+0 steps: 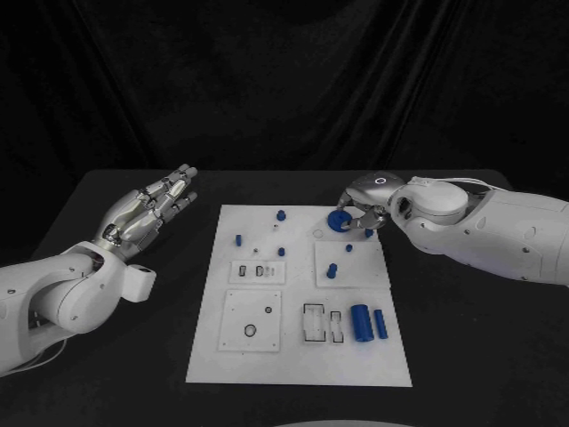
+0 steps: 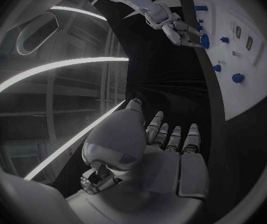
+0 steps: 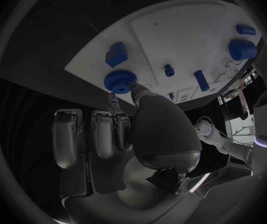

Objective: Assemble the parts on the task board

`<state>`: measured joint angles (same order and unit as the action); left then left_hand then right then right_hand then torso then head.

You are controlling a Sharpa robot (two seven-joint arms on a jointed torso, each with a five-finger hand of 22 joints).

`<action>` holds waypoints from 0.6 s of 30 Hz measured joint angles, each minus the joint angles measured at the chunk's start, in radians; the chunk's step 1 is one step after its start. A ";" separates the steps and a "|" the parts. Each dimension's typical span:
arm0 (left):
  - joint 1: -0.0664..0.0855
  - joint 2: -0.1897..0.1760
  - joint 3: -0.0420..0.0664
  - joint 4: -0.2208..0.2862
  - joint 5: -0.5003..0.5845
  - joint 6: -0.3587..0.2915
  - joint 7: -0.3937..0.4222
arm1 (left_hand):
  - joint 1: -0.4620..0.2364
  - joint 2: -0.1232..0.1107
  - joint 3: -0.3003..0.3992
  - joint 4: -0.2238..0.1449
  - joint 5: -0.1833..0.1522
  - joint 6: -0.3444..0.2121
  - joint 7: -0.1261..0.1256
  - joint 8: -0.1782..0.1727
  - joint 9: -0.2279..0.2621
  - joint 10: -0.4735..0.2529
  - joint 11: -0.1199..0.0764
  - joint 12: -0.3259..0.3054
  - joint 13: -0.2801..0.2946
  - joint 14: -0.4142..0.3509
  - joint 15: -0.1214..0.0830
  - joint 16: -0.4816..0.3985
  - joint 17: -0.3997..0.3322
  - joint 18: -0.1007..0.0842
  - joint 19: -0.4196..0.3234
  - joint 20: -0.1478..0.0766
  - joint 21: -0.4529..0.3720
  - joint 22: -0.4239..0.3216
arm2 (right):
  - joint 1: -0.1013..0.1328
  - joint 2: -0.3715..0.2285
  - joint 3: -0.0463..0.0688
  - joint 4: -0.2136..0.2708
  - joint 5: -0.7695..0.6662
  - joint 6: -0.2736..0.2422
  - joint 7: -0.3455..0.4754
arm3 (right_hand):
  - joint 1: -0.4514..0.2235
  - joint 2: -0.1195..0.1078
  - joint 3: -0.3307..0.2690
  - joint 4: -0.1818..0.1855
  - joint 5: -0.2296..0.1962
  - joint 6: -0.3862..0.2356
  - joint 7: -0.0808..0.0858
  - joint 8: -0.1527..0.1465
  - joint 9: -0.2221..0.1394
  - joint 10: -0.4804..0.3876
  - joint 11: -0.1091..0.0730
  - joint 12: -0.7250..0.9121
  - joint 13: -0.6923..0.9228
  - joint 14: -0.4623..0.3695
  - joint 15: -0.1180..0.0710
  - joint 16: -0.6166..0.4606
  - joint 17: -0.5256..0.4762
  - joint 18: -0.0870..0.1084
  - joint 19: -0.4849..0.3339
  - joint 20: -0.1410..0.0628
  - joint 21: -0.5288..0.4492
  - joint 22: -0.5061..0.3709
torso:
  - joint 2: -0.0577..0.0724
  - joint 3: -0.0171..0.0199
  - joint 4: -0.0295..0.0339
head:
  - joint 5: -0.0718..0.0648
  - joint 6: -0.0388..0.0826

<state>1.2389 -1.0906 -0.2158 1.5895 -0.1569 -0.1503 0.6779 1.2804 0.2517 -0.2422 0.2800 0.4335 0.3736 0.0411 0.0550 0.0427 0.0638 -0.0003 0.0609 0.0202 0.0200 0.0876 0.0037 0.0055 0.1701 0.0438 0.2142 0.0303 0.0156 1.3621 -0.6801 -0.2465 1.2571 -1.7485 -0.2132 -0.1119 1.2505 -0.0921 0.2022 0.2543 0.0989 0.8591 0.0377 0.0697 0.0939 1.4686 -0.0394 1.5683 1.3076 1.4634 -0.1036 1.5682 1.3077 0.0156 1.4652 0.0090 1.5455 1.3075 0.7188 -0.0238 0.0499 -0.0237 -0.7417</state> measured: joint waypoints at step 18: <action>0.000 0.000 0.000 -0.001 0.000 0.004 0.000 | 0.004 -0.004 0.000 0.000 0.000 0.000 0.000 0.000 0.000 0.000 0.000 0.000 0.000 0.000 0.000 0.000 0.000 0.000 0.000 0.000 0.000 0.000 | -0.006 0.009 0.003 -0.013 0.002 -0.014 0.029 | 0.081 -0.006 0.024 -0.096 0.134 0.124 0.023 0.098 0.044 0.000 0.000 0.000 0.000 0.000 0.000 0.000 0.000 0.000 0.000 0.000 0.004 0.000 | 0.000 0.0001 -0.0001 | 0.002 -0.002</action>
<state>1.2390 -1.0907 -0.2158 1.5880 -0.1570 -0.1463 0.6779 1.2843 0.2478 -0.2422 0.2800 0.4335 0.3736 0.0411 0.0550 0.0426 0.0638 -0.0003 0.0609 0.0202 0.0200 0.0876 0.0036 0.0055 0.1702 0.0438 0.2143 0.0303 0.0155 1.3559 -0.6708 -0.2430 1.2445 -1.7467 -0.2273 -0.0833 1.3312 -0.0981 0.2266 0.1585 0.2328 0.9829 0.0608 0.1676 0.1378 1.4685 -0.0393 1.5683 1.3075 1.4634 -0.1036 1.5682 1.3076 0.0157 1.4652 0.0091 1.5492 1.3073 0.7189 -0.0237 0.0498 -0.0213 -0.7442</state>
